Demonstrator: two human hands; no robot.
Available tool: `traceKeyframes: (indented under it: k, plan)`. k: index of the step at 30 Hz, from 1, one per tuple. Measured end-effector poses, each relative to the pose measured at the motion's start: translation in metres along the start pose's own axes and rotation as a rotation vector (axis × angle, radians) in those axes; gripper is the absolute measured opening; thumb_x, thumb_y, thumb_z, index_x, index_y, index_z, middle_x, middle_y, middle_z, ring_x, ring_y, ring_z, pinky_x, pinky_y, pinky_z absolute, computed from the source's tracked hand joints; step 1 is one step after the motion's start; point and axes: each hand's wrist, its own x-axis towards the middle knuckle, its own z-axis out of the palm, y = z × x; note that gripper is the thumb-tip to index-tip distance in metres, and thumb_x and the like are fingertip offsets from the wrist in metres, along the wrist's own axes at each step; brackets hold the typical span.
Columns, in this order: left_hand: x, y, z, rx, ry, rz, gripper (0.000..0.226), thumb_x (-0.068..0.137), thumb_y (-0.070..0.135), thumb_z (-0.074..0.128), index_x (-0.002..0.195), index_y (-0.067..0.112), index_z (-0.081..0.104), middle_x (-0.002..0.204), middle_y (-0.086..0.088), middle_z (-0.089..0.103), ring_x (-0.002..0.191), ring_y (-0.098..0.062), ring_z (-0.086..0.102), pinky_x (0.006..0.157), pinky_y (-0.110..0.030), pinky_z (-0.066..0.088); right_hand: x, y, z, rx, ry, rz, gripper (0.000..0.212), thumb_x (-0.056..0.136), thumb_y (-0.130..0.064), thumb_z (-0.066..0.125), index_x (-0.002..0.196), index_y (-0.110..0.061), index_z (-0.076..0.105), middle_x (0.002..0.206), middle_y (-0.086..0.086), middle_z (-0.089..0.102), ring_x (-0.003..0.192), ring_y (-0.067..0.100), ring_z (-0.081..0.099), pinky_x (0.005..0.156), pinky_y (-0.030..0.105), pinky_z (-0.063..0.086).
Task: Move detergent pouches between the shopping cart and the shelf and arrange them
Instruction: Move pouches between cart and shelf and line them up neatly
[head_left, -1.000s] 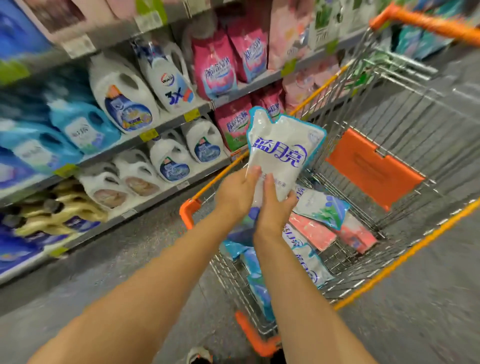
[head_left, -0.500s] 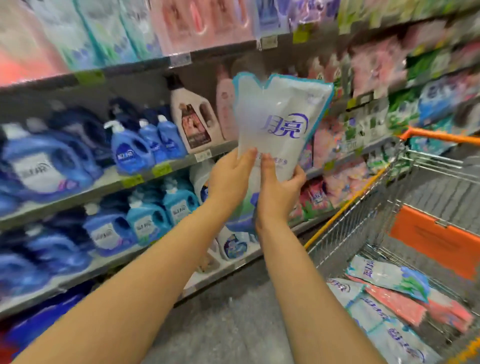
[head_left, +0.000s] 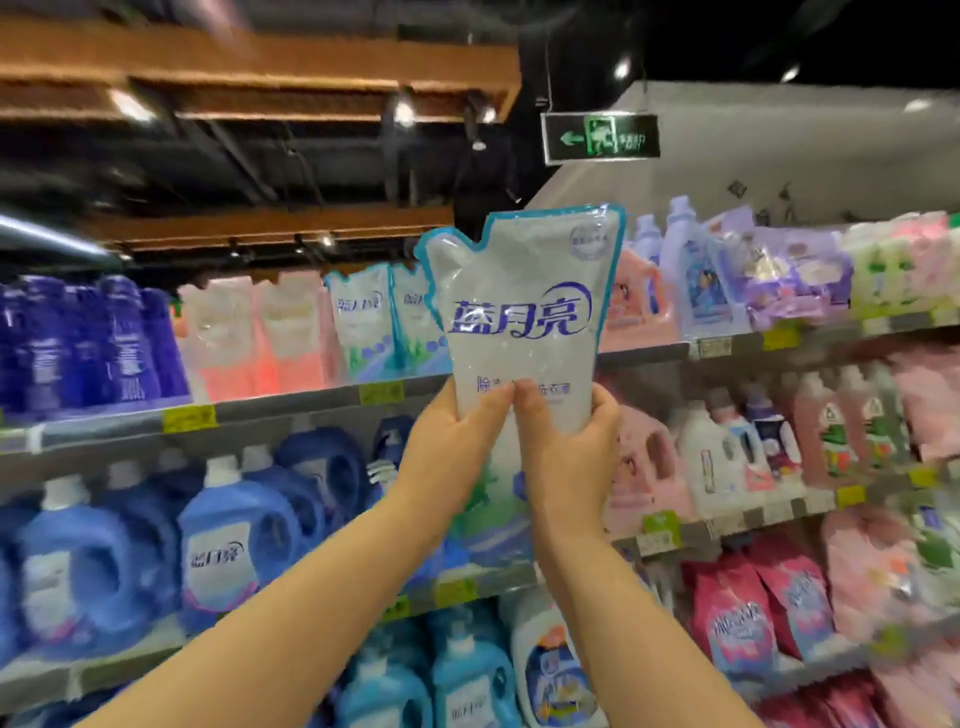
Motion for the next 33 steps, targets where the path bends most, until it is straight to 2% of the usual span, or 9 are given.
traceKeyframes:
  k: [4,8,10,13,17,19,22,27,33]
  plan:
    - [0.091,-0.017,-0.025,0.073,0.039,0.088,0.031,0.090,0.028,0.057,0.122,0.028,0.057,0.117,0.004,0.065,0.111,-0.014,0.060,0.101,-0.036,0.045,0.075,0.015,0.070,0.031,-0.090,-0.073,0.087,0.053,-0.068,0.068,0.122,-0.021,0.046,0.111,0.002,0.064,0.105,0.026,0.061,0.090,0.049,0.049]
    - [0.170,-0.026,-0.045,0.106,0.045,0.138,0.031,0.077,0.040,0.062,0.107,0.034,0.059,0.110,0.004,0.068,0.105,-0.017,0.063,0.097,-0.042,0.048,0.139,0.025,0.128,0.069,-0.128,-0.120,0.068,0.069,-0.051,0.074,0.121,-0.018,0.046,0.111,-0.001,0.063,0.105,0.023,0.061,0.092,0.048,0.047]
    - [0.207,-0.032,-0.054,0.108,0.035,0.180,0.034,0.076,0.033,0.067,0.108,0.031,0.057,0.111,0.000,0.067,0.103,-0.017,0.063,0.095,-0.040,0.049,0.166,0.030,0.155,0.088,-0.144,-0.128,0.068,0.069,-0.049,0.074,0.121,-0.017,0.046,0.112,-0.001,0.063,0.106,0.022,0.060,0.093,0.047,0.047]
    - [0.259,-0.044,-0.069,-0.007,0.013,0.233,0.052,0.079,0.010,0.070,0.124,0.015,0.045,0.111,-0.004,0.064,0.095,-0.012,0.064,0.086,-0.025,0.054,0.201,0.040,0.193,0.072,-0.149,-0.143,0.074,0.063,-0.056,0.073,0.121,-0.018,0.047,0.110,-0.001,0.065,0.101,0.023,0.062,0.090,0.047,0.048]
    - [0.320,-0.065,-0.084,-0.092,-0.048,0.303,0.059,0.078,-0.010,0.064,0.124,0.017,0.038,0.117,-0.009,0.060,0.105,-0.021,0.061,0.092,-0.034,0.052,0.241,0.061,0.238,0.079,-0.135,-0.149,0.088,0.042,-0.070,0.066,0.115,-0.027,0.046,0.105,-0.003,0.066,0.090,0.032,0.065,0.083,0.060,0.050]
    - [0.350,-0.083,-0.090,-0.128,-0.050,0.307,0.061,0.077,-0.011,0.065,0.124,0.017,0.038,0.117,-0.009,0.060,0.105,-0.022,0.061,0.092,-0.035,0.052,0.261,0.075,0.257,0.073,-0.145,-0.146,0.085,0.045,-0.069,0.068,0.115,-0.027,0.044,0.105,0.000,0.067,0.083,0.033,0.064,0.077,0.054,0.052]
    - [0.396,-0.110,-0.095,-0.156,-0.042,0.328,0.066,0.069,-0.005,0.074,0.119,0.022,0.040,0.115,-0.007,0.061,0.107,-0.022,0.061,0.091,-0.038,0.052,0.294,0.095,0.276,0.096,-0.181,-0.136,0.072,0.065,-0.050,0.077,0.121,-0.019,0.044,0.103,0.006,0.066,0.072,0.027,0.060,0.062,0.038,0.050]
    - [0.453,-0.155,-0.081,-0.139,-0.043,0.319,0.071,0.066,0.005,0.078,0.122,0.027,0.040,0.114,-0.002,0.064,0.105,-0.018,0.063,0.094,-0.039,0.051,0.352,0.131,0.290,0.068,-0.188,-0.118,0.066,0.074,-0.039,0.076,0.125,-0.015,0.043,0.109,0.010,0.065,0.076,0.024,0.061,0.061,0.034,0.049]
    - [0.495,-0.217,-0.058,-0.171,-0.039,0.242,0.074,0.066,0.005,0.081,0.123,0.025,0.039,0.114,-0.003,0.064,0.106,-0.020,0.063,0.090,-0.033,0.052,0.400,0.195,0.279,0.006,-0.231,-0.061,0.067,0.072,-0.044,0.076,0.125,-0.017,0.044,0.107,0.008,0.066,0.079,0.025,0.064,0.060,0.033,0.050]
